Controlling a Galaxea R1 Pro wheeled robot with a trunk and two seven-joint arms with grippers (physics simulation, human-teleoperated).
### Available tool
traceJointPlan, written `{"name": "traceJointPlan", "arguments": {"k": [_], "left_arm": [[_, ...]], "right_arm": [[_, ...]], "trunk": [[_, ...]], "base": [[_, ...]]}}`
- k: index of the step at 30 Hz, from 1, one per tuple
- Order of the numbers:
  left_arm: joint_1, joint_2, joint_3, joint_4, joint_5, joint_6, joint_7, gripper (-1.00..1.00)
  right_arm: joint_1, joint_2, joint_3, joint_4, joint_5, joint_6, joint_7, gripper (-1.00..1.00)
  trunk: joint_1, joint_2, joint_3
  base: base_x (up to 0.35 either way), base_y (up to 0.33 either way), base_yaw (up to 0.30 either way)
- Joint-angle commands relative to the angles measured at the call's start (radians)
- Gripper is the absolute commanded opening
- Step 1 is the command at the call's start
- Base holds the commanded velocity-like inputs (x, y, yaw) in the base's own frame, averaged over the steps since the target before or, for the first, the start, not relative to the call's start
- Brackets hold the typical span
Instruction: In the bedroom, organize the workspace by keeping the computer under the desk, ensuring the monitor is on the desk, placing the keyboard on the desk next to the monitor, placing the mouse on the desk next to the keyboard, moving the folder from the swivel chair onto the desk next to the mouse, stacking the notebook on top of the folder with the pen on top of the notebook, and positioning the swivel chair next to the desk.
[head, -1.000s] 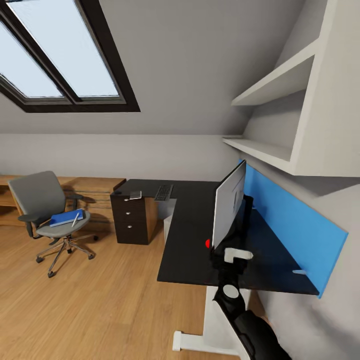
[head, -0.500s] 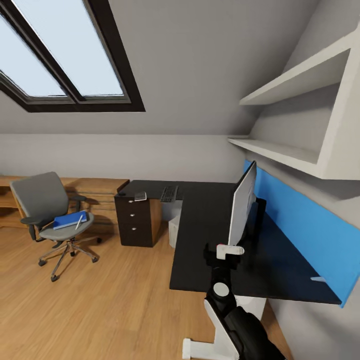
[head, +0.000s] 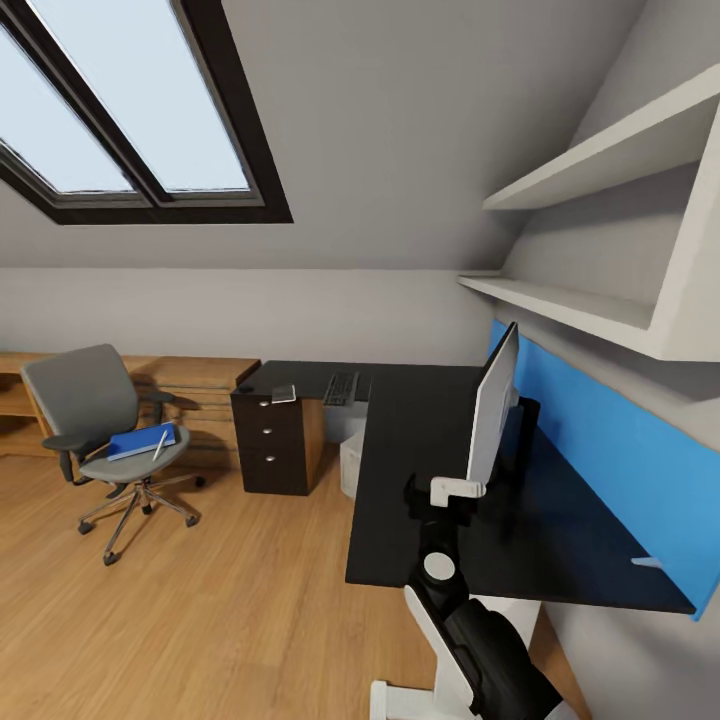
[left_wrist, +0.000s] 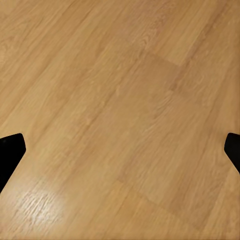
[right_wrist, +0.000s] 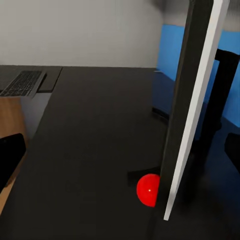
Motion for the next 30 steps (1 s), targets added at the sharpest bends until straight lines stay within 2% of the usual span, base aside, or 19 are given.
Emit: {"name": "traceJointPlan", "arguments": {"k": [1,2,9,10,13,18,19,23,27,30], "left_arm": [[-0.001,0.001,-0.009,-0.002,0.007,-0.003,0.007,1.00],[-0.001,0.001,-0.009,-0.001,0.007,-0.003,0.007,1.00],[-0.001,0.001,-0.009,-0.001,0.007,-0.003,0.006,1.00],[-0.001,0.001,-0.009,-0.001,0.007,-0.002,0.006,1.00],[-0.001,0.001,-0.009,-0.001,0.007,-0.002,0.006,1.00],[-0.001,0.000,-0.009,-0.001,0.008,-0.001,0.006,1.00],[-0.001,-0.007,-0.010,-0.001,0.008,-0.001,0.006,1.00],[-0.001,-0.012,-0.010,-0.001,0.008,-0.002,0.006,1.00],[-0.001,-0.016,-0.010,0.009,0.008,-0.003,0.006,1.00],[-0.001,-0.021,-0.010,0.014,0.007,-0.003,0.006,1.00]], "right_arm": [[-0.001,-0.001,0.002,-0.001,-0.003,0.007,-0.007,1.00],[-0.001,-0.005,0.000,0.001,0.000,-0.020,-0.016,1.00],[-0.001,-0.012,-0.006,0.020,0.000,-0.036,-0.093,1.00],[-0.001,-0.024,-0.009,0.025,0.002,-0.039,-0.102,1.00],[-0.002,-0.036,-0.014,0.028,0.007,-0.041,-0.105,1.00],[-0.003,-0.045,-0.063,0.040,0.011,-0.042,-0.105,1.00],[-0.003,-0.046,-0.073,0.043,0.012,-0.042,-0.104,1.00],[-0.003,-0.047,-0.079,0.045,0.012,-0.042,-0.103,1.00],[-0.003,-0.070,-0.089,0.051,0.011,-0.042,-0.102,1.00],[-0.003,-0.073,-0.099,0.051,0.011,-0.042,-0.101,1.00]], "trunk": [[0.000,-0.001,-0.001],[0.000,-0.001,-0.001],[0.000,-0.001,-0.001],[0.000,-0.001,-0.001],[0.000,-0.001,-0.001],[0.000,-0.001,-0.001],[0.000,-0.001,-0.001],[0.000,-0.001,-0.001],[0.000,-0.001,-0.001],[0.000,-0.001,-0.001]], "base": [[0.000,0.000,0.000],[0.000,0.000,0.000],[0.000,0.000,0.000],[0.000,0.000,0.000],[0.011,0.000,0.000],[0.205,0.000,0.000],[0.069,0.000,0.000],[0.106,0.000,0.000],[0.107,0.000,0.000],[0.224,0.000,0.000]]}}
